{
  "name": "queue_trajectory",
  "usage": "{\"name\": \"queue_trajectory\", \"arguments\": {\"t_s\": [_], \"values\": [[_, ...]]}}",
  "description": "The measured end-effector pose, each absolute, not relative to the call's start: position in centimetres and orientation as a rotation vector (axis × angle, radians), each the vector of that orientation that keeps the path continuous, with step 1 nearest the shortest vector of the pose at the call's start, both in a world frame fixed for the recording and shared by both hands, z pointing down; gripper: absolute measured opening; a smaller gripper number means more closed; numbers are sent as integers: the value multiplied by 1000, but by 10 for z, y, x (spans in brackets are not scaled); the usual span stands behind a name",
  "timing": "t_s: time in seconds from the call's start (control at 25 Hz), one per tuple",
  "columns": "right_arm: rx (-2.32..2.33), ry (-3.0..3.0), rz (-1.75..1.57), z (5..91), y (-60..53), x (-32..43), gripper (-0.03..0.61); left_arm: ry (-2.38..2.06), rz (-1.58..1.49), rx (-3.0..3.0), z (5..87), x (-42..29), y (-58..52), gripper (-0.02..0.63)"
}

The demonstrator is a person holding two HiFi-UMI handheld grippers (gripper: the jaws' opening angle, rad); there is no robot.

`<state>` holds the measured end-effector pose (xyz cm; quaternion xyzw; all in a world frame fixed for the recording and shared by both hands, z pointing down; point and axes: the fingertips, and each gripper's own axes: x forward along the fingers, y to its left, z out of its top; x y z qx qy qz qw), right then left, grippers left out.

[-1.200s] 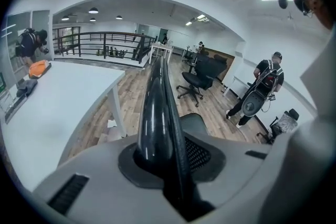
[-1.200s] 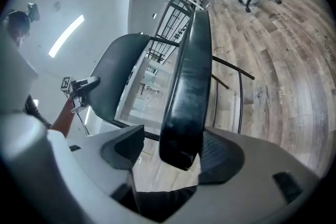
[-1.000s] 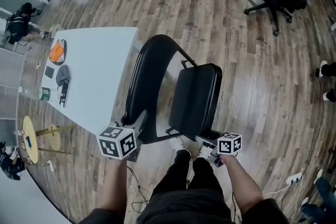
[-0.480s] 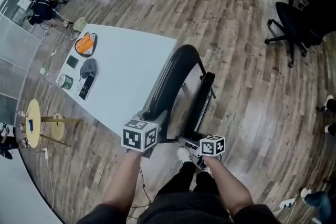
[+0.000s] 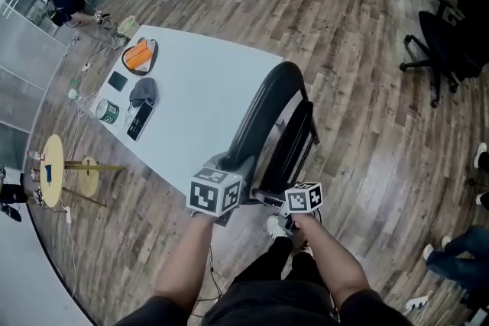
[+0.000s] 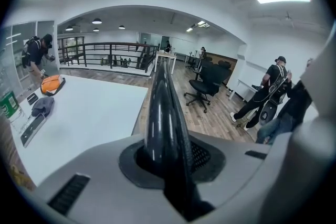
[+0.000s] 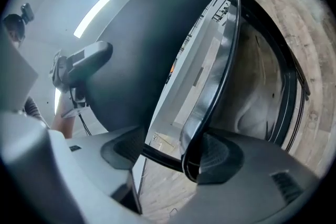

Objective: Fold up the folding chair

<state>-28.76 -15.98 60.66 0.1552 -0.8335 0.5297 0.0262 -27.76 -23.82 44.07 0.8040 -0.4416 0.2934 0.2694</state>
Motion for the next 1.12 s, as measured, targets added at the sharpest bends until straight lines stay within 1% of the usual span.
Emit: {"name": "queue_trajectory", "arguments": {"t_s": [0.08,0.16,0.76,1.0,1.12], "values": [[471,-2564,1612,608,-163,-296,307,-1188,789,2165,441,-287,-242,72],[466,-2558,1609,609,-167,-304,304,-1188,793,2164,442,-298,-246,72],[458,-2504,1600,618,-195,-370,304,-1194,769,2165,454,-380,-282,74],[461,-2491,1600,620,-199,-373,295,-1172,761,2177,454,-382,-285,72],[445,-2508,1548,620,-195,-372,296,-1210,704,2164,451,-385,-285,89]]}}
